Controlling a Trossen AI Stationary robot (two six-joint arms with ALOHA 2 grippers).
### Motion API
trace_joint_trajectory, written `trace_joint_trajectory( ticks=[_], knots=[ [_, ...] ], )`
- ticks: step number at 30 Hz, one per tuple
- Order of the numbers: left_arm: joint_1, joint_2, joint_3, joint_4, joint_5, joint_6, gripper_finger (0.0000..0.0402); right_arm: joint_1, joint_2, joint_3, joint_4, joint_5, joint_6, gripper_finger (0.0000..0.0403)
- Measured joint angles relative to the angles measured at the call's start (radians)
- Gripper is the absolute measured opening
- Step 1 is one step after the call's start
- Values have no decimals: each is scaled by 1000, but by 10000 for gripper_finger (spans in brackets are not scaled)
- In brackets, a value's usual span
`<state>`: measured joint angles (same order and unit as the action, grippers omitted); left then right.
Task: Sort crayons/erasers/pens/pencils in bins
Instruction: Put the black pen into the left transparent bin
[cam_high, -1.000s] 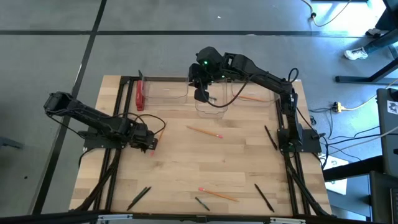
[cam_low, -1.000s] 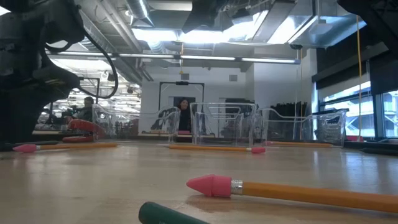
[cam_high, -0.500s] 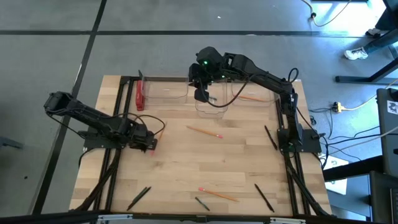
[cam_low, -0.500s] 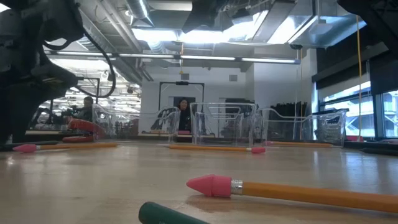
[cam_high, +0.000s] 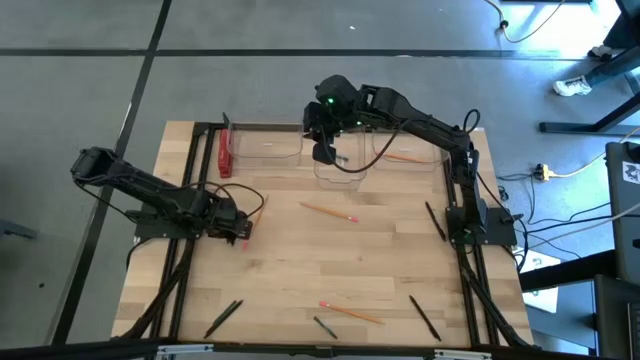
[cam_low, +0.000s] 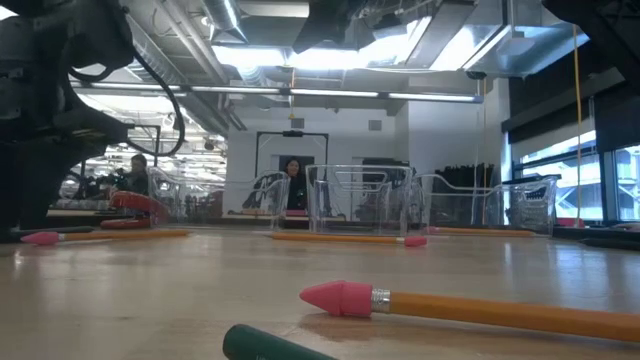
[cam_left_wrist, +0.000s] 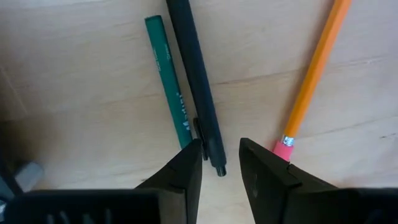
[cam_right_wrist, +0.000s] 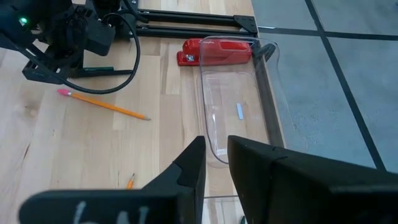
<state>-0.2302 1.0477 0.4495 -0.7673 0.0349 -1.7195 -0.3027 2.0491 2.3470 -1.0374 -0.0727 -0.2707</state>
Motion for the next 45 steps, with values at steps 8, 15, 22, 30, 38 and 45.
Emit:
trace_joint_trajectory(
  ticks=[8, 15, 22, 30, 38, 45],
  knots=[
    [0, 0, -20, 5, 0, -25, 100, 0, 0, 0, 0, 0, -3, 71],
    [0, 0, -22, 13, -1, -33, 100, 0, 0, 0, 0, 0, -3, 71],
    [0, 0, -9, 44, -5, -42, 100, 0, 0, 0, 0, 0, -3, 71],
    [0, 0, -9, -1, -8, -43, 100, 0, 0, 0, 0, 0, -3, 71],
    [0, 0, -9, -3, -8, -44, 100, 0, 0, 0, 0, 0, -3, 71],
    [0, 0, -9, 1, -8, -51, 100, 0, 0, 0, 0, 0, -3, 71]
  ],
)
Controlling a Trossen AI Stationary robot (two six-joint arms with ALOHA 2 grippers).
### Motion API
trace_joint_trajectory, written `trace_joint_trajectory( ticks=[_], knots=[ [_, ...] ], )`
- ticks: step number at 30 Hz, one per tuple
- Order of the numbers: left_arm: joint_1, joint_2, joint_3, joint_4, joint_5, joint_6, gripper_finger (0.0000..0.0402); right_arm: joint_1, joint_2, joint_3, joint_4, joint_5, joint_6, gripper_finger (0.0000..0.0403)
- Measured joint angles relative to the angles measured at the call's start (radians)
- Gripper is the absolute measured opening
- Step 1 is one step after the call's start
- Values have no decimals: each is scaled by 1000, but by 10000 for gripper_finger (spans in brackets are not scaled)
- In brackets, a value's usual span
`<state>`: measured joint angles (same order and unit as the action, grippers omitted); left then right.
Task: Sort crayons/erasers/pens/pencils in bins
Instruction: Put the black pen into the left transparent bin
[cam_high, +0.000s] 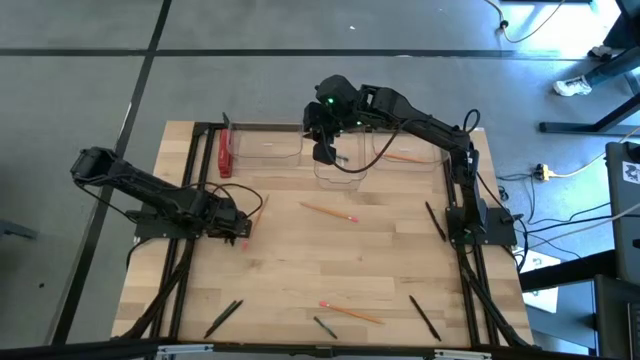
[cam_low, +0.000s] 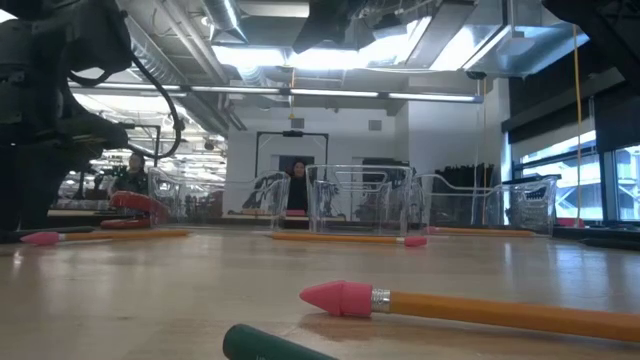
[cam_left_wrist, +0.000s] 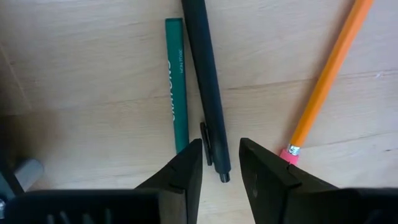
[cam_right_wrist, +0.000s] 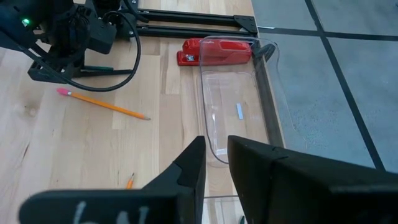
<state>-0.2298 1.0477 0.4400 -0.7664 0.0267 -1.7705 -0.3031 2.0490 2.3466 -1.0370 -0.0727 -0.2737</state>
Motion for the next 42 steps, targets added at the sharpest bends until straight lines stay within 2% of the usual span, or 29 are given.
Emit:
trace_joint_trajectory(
  ticks=[14, 26, 33, 42],
  knots=[
    [0, 3, 0, 0, -7, -3, 100, 0, 0, 0, 0, 0, 0, 71],
    [0, 122, 6, 65, -1, -1, 100, 0, 0, 0, 0, 0, 0, 71],
    [1, 136, 6, 51, 11, 0, 99, 0, 0, 0, 0, 0, 0, 71],
    [0, 135, 6, 43, 16, 1, 43, 0, 0, 0, 0, 0, 0, 71]
  ],
)
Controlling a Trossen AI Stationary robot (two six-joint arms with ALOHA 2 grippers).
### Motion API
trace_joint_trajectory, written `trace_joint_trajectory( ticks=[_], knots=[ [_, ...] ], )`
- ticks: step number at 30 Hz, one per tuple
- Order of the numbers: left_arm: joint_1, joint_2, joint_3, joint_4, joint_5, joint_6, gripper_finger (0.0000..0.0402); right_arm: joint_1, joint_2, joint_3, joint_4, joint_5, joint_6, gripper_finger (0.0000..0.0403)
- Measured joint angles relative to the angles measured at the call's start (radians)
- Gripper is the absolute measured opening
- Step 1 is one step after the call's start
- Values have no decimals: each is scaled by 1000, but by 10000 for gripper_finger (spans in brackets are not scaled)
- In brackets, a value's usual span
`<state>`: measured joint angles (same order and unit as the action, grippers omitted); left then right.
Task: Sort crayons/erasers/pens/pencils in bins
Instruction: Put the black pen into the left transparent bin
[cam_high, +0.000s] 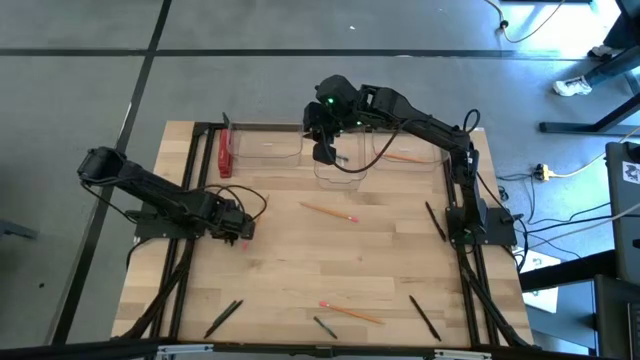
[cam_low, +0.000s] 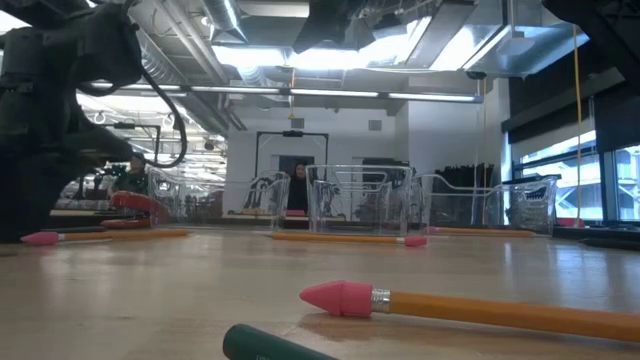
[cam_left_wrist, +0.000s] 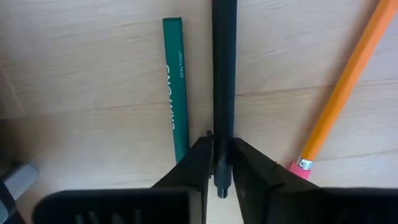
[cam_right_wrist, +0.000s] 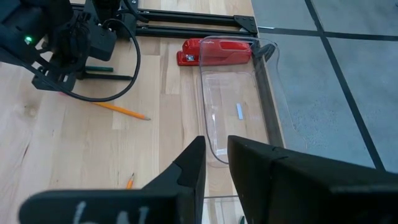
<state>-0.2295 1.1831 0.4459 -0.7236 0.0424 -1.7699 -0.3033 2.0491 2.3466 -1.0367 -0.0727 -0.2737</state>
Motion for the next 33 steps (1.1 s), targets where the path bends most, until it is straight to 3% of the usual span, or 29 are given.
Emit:
trace_joint_trajectory(
  ticks=[6, 33],
  knots=[
    [0, 0, 0, 0, -1, 1, 17, 0, 0, 0, 0, 0, 0, 71],
    [0, -182, -9, 1, -68, 27, 15, 0, 0, 0, 0, 0, 3, 71]
  ],
)
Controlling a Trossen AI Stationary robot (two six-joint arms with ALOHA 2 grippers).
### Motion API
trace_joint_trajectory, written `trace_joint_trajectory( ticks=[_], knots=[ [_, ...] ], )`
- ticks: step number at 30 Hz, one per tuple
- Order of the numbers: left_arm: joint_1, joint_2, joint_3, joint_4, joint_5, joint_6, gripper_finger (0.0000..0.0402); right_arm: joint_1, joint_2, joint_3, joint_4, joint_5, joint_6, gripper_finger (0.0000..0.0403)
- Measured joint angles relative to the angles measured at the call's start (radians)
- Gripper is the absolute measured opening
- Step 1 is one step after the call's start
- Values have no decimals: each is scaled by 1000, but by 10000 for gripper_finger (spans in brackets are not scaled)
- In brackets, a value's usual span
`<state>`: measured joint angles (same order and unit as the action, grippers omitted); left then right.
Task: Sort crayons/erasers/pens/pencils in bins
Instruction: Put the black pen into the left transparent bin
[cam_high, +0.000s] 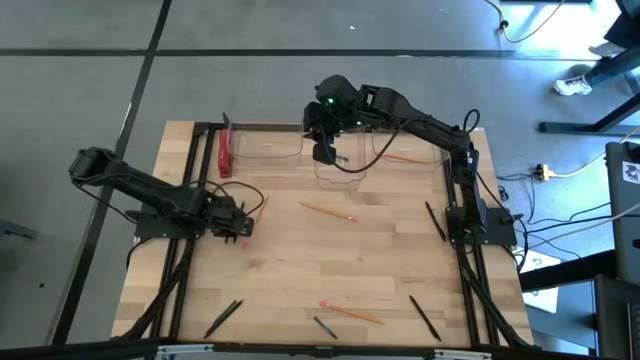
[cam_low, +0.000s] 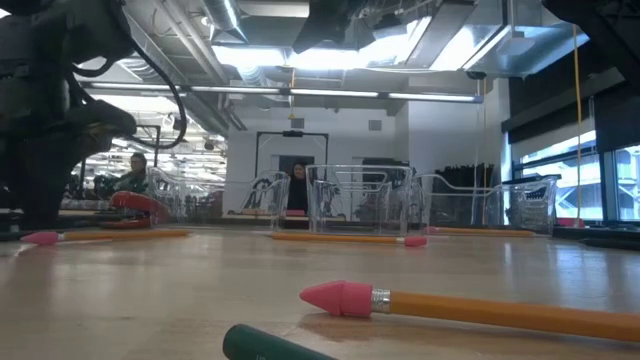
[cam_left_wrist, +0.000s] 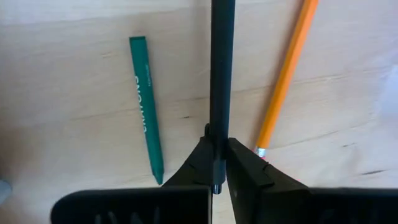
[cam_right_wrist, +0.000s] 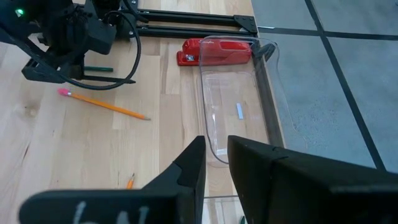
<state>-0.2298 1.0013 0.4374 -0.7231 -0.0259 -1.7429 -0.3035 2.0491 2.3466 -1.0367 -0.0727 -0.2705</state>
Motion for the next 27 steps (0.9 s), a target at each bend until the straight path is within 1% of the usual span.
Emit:
trace_joint_trajectory(
  ticks=[11, 20, 27],
  knots=[
    [0, -22, 2, 3, -21, 43, 6, 0, 0, 0, 0, 0, 0, 71],
    [1, -110, 3, 3, -69, 56, 0, 0, 0, 0, 0, 0, 0, 71],
    [1, -111, 3, 1, -73, 78, 3, 0, 0, 0, 0, 0, 0, 71]
  ],
)
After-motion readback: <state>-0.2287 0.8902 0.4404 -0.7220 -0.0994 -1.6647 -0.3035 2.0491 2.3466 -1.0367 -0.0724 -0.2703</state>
